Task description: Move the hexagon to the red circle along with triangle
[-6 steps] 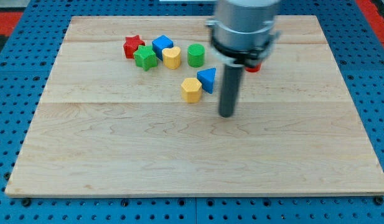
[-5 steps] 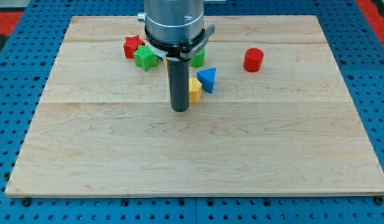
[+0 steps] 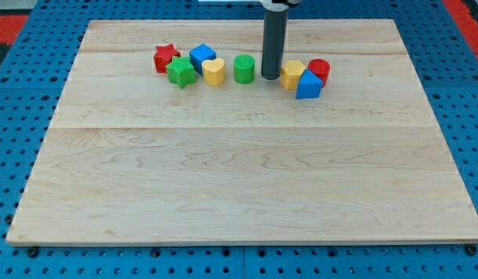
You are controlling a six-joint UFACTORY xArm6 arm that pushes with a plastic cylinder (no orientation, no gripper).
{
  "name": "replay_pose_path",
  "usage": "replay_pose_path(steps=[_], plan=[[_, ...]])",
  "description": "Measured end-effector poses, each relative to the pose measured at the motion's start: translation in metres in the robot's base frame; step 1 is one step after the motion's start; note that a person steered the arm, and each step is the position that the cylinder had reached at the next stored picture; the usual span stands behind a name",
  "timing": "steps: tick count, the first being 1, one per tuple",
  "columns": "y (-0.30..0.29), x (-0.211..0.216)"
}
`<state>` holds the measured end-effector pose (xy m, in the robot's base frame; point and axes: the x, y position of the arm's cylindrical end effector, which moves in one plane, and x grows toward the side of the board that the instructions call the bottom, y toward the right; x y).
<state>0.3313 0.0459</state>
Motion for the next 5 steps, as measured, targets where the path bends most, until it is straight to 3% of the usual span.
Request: replay_pose_path(steps=[1,2,3,5], plan=[[-0.005,0.053],[0.052,0.047],[0.051,0.008],[0.102,-0.01]])
